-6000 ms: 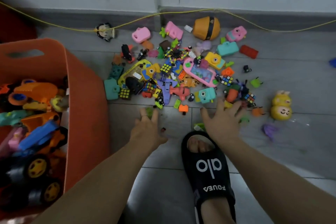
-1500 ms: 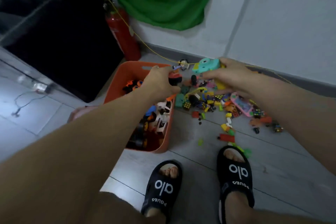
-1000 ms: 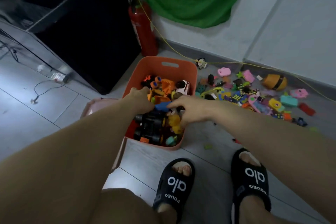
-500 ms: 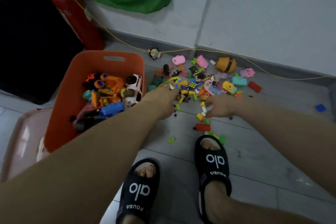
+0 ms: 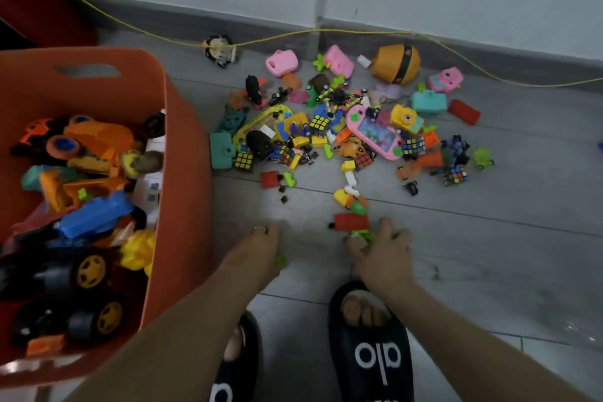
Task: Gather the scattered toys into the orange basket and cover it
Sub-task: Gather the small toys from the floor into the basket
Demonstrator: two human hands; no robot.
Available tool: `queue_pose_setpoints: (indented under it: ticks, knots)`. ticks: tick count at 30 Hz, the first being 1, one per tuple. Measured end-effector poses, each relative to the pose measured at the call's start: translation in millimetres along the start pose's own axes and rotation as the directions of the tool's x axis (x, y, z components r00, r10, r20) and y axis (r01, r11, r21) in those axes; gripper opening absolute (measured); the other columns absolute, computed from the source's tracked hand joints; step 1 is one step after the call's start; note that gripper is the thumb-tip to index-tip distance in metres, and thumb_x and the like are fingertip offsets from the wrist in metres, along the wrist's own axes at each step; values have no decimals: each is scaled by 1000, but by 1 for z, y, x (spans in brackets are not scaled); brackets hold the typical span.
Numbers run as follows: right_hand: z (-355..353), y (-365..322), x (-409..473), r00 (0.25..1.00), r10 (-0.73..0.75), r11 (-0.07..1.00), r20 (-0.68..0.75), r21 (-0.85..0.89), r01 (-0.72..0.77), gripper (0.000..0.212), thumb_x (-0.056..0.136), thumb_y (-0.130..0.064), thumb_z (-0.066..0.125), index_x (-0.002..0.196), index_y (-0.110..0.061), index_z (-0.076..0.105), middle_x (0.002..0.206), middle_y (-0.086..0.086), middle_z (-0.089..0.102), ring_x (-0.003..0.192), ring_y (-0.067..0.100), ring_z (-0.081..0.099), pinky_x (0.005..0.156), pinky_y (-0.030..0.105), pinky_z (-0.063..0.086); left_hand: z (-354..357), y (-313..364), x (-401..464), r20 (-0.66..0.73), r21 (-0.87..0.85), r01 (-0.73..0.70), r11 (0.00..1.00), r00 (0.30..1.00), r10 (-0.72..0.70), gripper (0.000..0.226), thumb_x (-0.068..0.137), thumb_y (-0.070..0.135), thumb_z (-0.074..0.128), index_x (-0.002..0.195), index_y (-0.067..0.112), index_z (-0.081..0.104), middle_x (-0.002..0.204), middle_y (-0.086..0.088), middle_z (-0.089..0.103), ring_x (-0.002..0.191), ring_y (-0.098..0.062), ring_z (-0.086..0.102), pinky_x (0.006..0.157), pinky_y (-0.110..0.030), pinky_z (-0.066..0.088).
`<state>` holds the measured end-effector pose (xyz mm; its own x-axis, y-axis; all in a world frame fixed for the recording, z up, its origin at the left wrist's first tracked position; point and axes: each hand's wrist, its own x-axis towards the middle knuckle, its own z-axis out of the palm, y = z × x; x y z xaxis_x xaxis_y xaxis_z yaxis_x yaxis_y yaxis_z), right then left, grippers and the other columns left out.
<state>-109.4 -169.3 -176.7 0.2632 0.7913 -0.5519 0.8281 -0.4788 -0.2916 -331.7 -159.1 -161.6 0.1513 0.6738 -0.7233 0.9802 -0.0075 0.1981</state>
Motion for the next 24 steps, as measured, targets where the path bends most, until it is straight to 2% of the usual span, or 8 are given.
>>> queue_pose_setpoints:
  ticks: [2, 5, 7, 12, 15, 17, 20, 24]
  knots:
    - [13, -6, 0, 991, -120, 992, -66, -53, 116, 83, 79, -78, 40, 140, -22, 32, 123, 13, 33, 96, 27, 40, 69, 29, 42, 14, 2, 7, -78, 38, -29, 999, 996, 32, 51, 95, 28, 53, 141, 13, 34, 138, -12, 42, 96, -32, 64, 72, -35, 48]
    - [17, -15, 9, 973, -200, 979, -118, -49, 196, 86, 81, -59, 62, 148, -24, 21, 129, 16, 32, 107, 32, 45, 81, 43, 51, 20, 4, 17, -176, 33, -68, 997, 982, 73, 43, 99, 27, 44, 139, 14, 37, 143, -9, 40, 94, -33, 65, 72, -35, 49]
    - [14, -17, 10, 953, -281, 958, -113, -94, 271, 89, 81, -54, 66, 150, -25, 19, 132, 16, 32, 108, 32, 46, 83, 43, 51, 13, 9, 22, -252, 8, -61, 998, 966, 61, 42, 100, 28, 42, 139, 14, 38, 145, -8, 39, 95, -32, 65, 71, -34, 49]
    - [11, -22, 18, 884, -466, 829, -44, -371, 418, 92, 83, -62, 58, 153, -39, 3, 148, 20, 22, 113, 34, 44, 78, 39, 52, -20, 29, 41, -374, -47, 18, 999, 927, -34, 47, 97, 33, 51, 137, 16, 33, 136, -12, 39, 97, -30, 62, 65, -33, 43]
    - [13, -22, 21, 852, -523, 760, 32, -435, 483, 89, 85, -67, 51, 149, -49, -7, 156, 17, 9, 113, 34, 42, 71, 38, 54, -28, 28, 50, -360, 4, 96, 995, 929, -88, 70, 87, 40, 66, 139, 20, 23, 139, -18, 31, 80, -25, 66, 54, -27, 42]
    - [13, -22, 25, 836, -548, 726, 34, -477, 496, 87, 84, -68, 48, 150, -49, -5, 157, 18, 8, 109, 35, 44, 67, 37, 54, -28, 23, 52, -347, 66, 150, 986, 930, -119, 93, 81, 49, 71, 146, 27, 9, 146, -23, 19, 78, -23, 66, 52, -26, 43]
    - [12, -23, 31, 796, -603, 638, 58, -563, 525, 81, 84, -70, 48, 150, -48, 7, 157, 20, 16, 100, 35, 46, 56, 35, 50, -33, 17, 53, -316, 232, 207, 951, 940, -128, 117, 79, 71, 57, 149, 30, -27, 153, -28, 2, 90, -26, 66, 56, -28, 48]
    - [10, -22, 31, 781, -618, 585, 95, -609, 536, 66, 80, -66, 58, 135, -36, 38, 149, 20, 35, 95, 35, 51, 46, 31, 44, -40, 14, 56, -292, 309, 166, 936, 954, -72, 115, 79, 75, 53, 148, 32, -29, 154, -29, 1, 89, -25, 65, 60, -29, 49]
